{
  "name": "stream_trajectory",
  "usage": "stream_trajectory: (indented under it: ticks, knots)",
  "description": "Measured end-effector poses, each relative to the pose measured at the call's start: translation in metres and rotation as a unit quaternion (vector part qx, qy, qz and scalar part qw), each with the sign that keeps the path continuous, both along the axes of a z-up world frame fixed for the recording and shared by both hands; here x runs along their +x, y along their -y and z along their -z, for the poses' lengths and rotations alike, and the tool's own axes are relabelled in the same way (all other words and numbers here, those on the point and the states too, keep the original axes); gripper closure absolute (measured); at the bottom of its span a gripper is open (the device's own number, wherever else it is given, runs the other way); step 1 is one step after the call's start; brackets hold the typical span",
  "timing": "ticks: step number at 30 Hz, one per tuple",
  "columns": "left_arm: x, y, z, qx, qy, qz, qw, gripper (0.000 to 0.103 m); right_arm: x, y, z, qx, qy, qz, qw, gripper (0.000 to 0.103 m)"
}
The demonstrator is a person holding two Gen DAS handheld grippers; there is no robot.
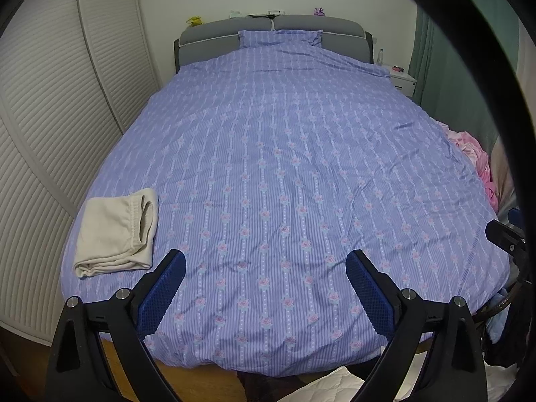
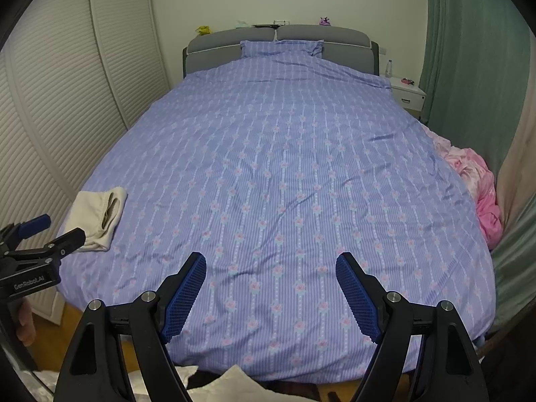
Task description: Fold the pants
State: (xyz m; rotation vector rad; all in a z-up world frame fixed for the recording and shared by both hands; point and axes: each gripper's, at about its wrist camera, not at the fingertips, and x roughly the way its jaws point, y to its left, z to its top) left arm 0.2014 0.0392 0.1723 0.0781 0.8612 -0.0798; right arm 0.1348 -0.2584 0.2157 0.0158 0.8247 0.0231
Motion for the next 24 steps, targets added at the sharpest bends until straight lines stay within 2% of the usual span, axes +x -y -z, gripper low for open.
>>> stream_trajectory:
  ticks: [24]
  knots:
    - [0.0016, -0.0054, 0.0027, 0.004, -0.008, 0.007, 0.9999, 0.004, -0.002, 0.0016, 0.0045, 0.002, -0.017, 0.007, 1.0, 0.023]
